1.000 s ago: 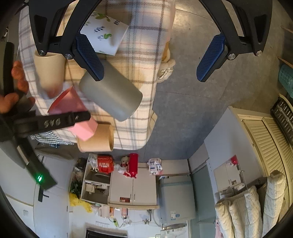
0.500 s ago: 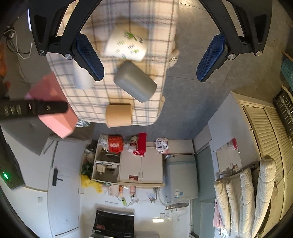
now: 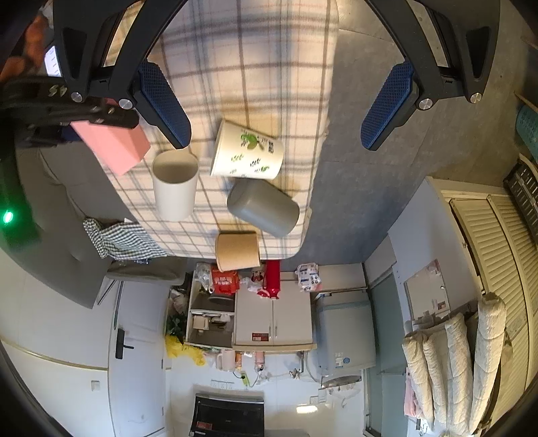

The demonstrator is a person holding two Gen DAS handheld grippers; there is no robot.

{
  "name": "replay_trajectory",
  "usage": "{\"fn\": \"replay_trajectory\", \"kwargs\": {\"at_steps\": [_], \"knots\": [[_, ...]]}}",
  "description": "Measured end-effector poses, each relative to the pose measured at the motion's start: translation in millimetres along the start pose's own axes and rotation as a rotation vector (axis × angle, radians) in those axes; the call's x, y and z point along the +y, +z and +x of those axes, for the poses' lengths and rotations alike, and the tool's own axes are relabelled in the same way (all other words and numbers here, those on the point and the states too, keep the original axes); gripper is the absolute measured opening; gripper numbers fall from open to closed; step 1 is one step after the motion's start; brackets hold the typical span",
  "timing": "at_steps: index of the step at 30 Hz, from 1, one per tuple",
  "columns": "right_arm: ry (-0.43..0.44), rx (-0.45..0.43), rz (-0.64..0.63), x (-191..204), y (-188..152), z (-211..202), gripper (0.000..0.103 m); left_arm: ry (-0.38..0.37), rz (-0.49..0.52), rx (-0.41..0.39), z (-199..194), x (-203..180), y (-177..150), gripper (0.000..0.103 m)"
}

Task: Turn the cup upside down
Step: 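Carry the pink cup with the right gripper and rotate it upright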

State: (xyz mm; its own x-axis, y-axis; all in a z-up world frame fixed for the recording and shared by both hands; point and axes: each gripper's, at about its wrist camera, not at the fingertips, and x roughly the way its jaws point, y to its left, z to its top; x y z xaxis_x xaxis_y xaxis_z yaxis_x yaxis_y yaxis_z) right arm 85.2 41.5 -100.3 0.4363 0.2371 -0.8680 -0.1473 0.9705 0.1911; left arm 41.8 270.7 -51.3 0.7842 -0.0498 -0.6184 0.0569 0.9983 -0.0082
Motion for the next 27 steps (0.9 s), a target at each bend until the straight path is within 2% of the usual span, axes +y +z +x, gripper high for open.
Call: {"fn": "replay_trajectory", "kwargs": {"at_steps": [15,21,22,24,27], "knots": [[-0.028,0.074,0.01,-11,-21,46,0.062,0.0,0.01,0.059,14,-11,-4,0.103],[-0.002,0.083,0.026,-21,-22,54,0.063,0.005,0.032,0.087,23,-21,-2,0.103],[0.004,0.086,0.023,-22,-21,55,0.065,0.007,0.037,0.094,25,-24,-2,0.103],[-0.008,0.081,0.023,-24,-21,54,0.087,0.01,0.047,0.106,28,-29,-1,0.103],[0.013,0.036,0.036,-32,-20,37,0.088,0.011,0.056,0.118,31,-35,2,0.103]]}}
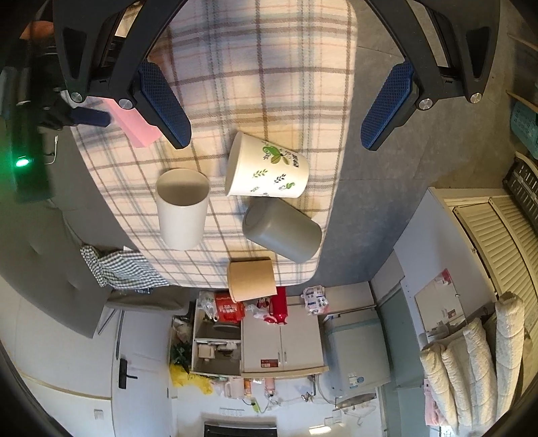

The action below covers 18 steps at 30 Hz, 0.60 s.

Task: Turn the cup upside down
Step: 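Carry the pink cup with the right gripper and rotate it upright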

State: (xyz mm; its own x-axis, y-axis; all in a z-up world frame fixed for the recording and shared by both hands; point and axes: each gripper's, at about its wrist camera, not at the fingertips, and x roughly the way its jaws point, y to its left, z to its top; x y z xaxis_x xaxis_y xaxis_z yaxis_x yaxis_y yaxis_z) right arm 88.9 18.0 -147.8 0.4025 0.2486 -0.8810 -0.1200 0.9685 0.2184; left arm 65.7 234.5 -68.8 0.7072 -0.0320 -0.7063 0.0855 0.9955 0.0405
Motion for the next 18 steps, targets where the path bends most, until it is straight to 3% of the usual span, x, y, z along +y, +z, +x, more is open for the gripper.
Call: {"fn": "replay_trajectory", "kwargs": {"at_steps": [4,8,10,18], "knots": [[-0.047,-0.071,-0.014,-15,4,-30,0.09,0.014,0.021,0.014,4,-14,10,0.103],[-0.138,-0.107,0.004,-43,14,-50,0.09,-0.018,0.056,0.033,7,-41,21,0.103],[-0.233,-0.124,-0.012,-55,19,-57,0.09,-0.035,0.063,0.047,10,-56,26,0.103],[-0.333,-0.153,-0.024,-87,35,-63,0.09,-0.139,0.091,0.209,43,-109,27,0.103]]}}
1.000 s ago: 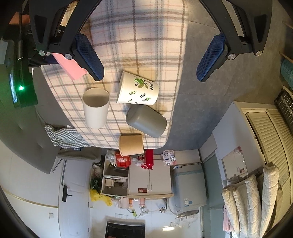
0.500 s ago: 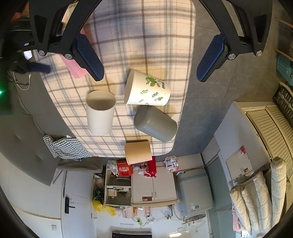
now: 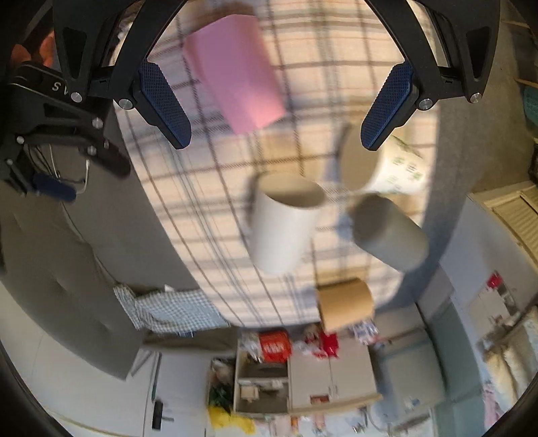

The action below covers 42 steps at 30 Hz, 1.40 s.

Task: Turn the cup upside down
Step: 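Carry the pink cup with the right gripper and rotate it upright, then lower the pink cup onto the table with the right gripper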

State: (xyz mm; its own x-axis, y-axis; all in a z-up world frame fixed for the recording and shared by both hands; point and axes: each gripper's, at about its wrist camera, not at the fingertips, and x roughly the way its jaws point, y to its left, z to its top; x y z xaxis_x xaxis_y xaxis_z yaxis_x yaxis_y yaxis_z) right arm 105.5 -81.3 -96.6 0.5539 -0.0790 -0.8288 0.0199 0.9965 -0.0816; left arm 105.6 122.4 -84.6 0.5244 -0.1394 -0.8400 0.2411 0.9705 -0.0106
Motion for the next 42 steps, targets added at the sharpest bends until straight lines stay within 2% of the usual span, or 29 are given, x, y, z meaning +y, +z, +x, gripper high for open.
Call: {"fn": "replay_trajectory", "kwargs": {"at_steps": [2,7,15,18,20,22,23,26,31,42], "knots": [[-0.034,-0.021,-0.022,1,1,2,0.09,-0.004,0.0,0.044,11,-5,-1,0.103],[-0.017,-0.015,-0.008,-3,7,16,0.09,-0.003,-0.012,0.132,31,-6,-6,0.103],[-0.004,0.011,-0.003,1,8,33,0.09,-0.069,-0.07,0.236,56,-1,-7,0.102],[0.003,0.02,0.005,2,5,36,0.09,-0.097,-0.062,0.268,60,-2,-8,0.087],[0.012,0.023,0.008,2,4,37,0.09,-0.124,-0.058,0.294,62,-4,-8,0.07],[0.013,0.018,0.006,3,5,35,0.09,-0.14,-0.066,0.304,62,-3,-9,0.064],[0.014,0.016,0.004,4,5,35,0.09,-0.143,-0.068,0.3,60,-2,-9,0.06],[0.003,-0.002,0.0,6,7,29,0.09,-0.159,-0.079,0.29,54,2,-7,0.059],[-0.001,-0.034,-0.002,7,8,16,0.09,-0.161,-0.07,0.227,34,5,-1,0.057],[-0.006,-0.065,-0.011,12,-2,-3,0.09,-0.08,-0.015,0.05,-5,11,10,0.056]]}}
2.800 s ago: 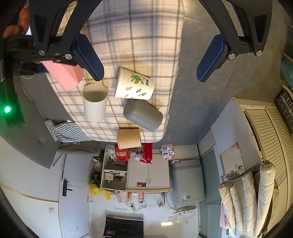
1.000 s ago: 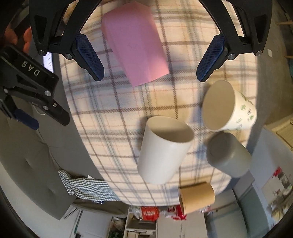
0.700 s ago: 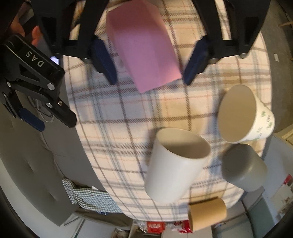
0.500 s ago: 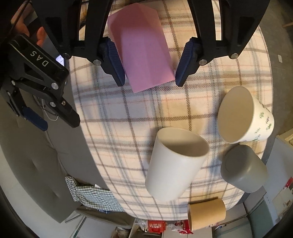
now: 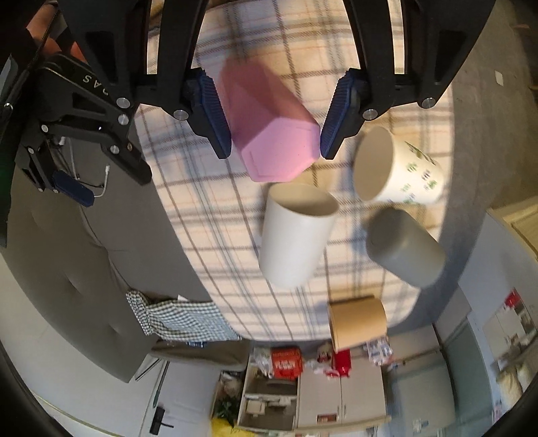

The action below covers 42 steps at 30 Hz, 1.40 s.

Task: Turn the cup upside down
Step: 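Lower the pink cup onto the table with the right gripper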

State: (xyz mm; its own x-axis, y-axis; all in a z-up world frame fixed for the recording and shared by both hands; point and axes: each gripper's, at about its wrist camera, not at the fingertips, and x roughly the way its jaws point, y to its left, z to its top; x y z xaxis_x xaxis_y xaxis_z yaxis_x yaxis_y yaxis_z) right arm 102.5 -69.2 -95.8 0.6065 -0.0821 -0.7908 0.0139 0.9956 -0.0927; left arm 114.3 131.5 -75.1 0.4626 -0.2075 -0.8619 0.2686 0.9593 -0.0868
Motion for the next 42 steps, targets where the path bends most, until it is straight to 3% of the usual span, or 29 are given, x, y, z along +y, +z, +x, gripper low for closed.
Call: {"fn": "replay_trajectory", "kwargs": {"at_steps": [5,20,35,42], "knots": [[0.001,-0.001,0.003,0,-4,-3,0.09,0.036,0.051,-0.06,-7,-5,0,0.056],[0.003,-0.002,0.031,-6,-5,-4,0.09,0.052,0.131,-0.055,2,-19,-13,0.055],[0.008,-0.003,0.045,-7,-6,-7,0.09,0.012,0.146,-0.06,-8,-28,-23,0.058],[0.0,-0.028,0.054,-9,-4,-21,0.09,0.002,0.148,-0.107,-27,-29,-20,0.06]]}}
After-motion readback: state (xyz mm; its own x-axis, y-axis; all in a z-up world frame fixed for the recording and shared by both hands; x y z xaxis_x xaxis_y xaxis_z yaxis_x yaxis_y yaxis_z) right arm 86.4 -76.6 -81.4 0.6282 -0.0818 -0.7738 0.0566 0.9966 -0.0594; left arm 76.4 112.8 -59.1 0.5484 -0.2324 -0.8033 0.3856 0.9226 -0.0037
